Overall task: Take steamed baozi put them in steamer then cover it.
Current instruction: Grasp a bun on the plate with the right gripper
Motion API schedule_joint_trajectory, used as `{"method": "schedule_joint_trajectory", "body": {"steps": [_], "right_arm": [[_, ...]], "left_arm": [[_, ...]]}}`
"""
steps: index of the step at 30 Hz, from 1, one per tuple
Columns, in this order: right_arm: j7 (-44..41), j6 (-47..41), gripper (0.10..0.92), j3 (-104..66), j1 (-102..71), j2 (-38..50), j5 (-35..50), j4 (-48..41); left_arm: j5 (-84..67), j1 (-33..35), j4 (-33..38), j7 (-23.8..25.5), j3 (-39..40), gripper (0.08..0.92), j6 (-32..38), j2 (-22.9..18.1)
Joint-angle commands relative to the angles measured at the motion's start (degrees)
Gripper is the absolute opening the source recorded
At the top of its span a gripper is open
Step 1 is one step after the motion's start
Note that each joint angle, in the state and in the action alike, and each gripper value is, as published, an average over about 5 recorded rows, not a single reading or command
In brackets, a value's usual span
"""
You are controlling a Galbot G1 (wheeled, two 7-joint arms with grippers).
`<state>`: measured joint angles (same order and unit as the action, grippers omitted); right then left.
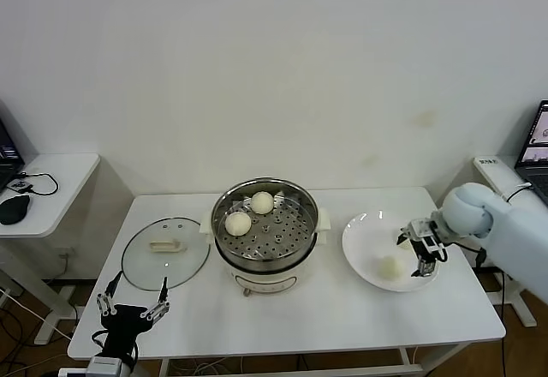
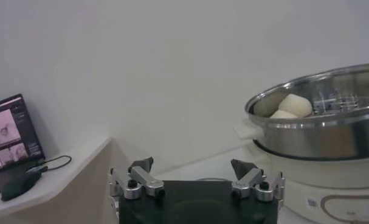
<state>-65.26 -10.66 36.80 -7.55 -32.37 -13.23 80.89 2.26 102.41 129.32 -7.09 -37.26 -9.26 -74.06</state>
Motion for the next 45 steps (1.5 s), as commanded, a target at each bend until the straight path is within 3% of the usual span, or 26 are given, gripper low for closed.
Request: {"method": "schedule_joint_trajectory", "body": {"steps": [1,23,45], "right_arm": [[0.5,0.7,0.823,-4.4,-6.1,-4.2,-3.5,-6.0],[3.0,-1.3,0.816,-3.9,-4.7,-11.6,-4.4,-12.9],[-0.5,-2.0,0.637,-3.8,-2.1,-8.7,-3.8,-11.3]], "left_arm": [[0.1,0.1,-0.2,0.1,-0.1,0.823,0.0,0.0],[0.2,-0.2,-1.2,0.1,-0.6,0.823,0.1,-0.3],[0.4,0.1,-0.8,0.0,-0.5,0.823,0.1,-0.5]]}}
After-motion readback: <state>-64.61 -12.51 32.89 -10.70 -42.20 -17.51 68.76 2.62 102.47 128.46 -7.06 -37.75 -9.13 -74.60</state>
